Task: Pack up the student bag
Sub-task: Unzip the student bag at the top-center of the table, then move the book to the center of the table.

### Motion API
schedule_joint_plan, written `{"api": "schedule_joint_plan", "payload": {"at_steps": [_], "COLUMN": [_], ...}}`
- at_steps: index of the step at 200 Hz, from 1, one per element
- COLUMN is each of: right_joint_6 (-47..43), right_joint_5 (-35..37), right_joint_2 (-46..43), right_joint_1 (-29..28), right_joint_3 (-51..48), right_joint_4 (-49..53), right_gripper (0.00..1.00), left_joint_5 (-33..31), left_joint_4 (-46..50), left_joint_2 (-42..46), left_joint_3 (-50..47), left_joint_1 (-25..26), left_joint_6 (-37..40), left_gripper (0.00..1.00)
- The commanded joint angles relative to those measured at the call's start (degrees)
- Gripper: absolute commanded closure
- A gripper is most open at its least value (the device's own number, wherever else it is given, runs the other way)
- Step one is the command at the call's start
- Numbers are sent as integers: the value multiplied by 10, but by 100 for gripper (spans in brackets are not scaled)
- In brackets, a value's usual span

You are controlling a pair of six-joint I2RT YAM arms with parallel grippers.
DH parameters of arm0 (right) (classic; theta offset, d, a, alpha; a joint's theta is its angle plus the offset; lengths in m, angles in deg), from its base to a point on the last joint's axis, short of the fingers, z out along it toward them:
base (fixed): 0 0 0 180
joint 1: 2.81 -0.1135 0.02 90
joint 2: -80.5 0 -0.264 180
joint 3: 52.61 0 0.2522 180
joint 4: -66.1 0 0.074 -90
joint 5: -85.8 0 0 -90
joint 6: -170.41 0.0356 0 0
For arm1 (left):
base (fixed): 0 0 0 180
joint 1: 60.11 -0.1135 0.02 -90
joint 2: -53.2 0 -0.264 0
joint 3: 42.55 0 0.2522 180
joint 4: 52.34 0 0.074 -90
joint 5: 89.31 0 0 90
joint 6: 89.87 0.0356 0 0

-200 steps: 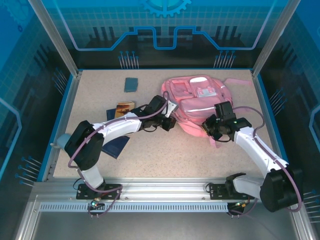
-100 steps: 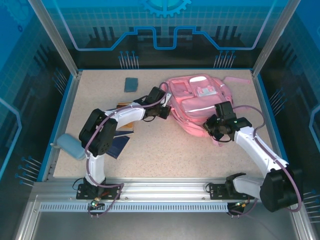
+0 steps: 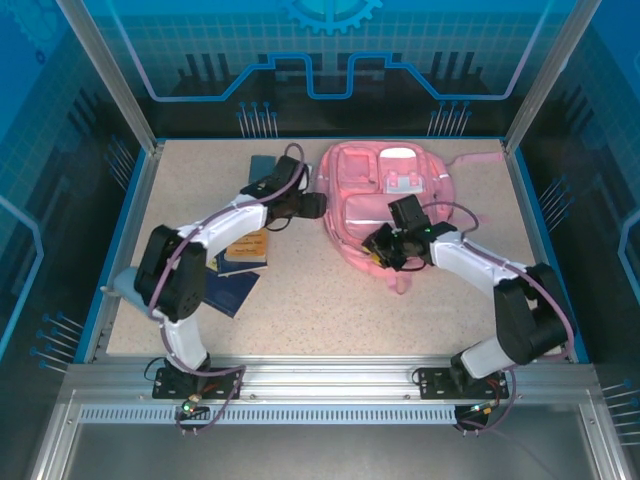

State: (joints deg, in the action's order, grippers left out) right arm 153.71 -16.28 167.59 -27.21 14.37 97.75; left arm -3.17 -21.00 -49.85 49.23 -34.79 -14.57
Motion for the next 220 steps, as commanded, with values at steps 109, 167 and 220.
{"api": "schedule_joint_plan", "payload": {"at_steps": [109,167,220], "right_joint_6": [-258,-257,-272], "right_joint_5": [25,37,75], "right_joint_2": [36,48,51], "right_joint_1": [-74,-94,-99], "right_joint_3": [115,129,147], "right_joint_4": [65,70,92], "right_gripper": [14,14,14], "left_joint_5": [-45,37,71], "left_joint_4": [141,162,171], "left_joint_2": [11,-46,28], "left_joint_3": [-77,-77,-172], "left_joint_1": [-167,-153,-73], "left_joint_6": [-65,-100,-174], "left_gripper": [26,37,37]}}
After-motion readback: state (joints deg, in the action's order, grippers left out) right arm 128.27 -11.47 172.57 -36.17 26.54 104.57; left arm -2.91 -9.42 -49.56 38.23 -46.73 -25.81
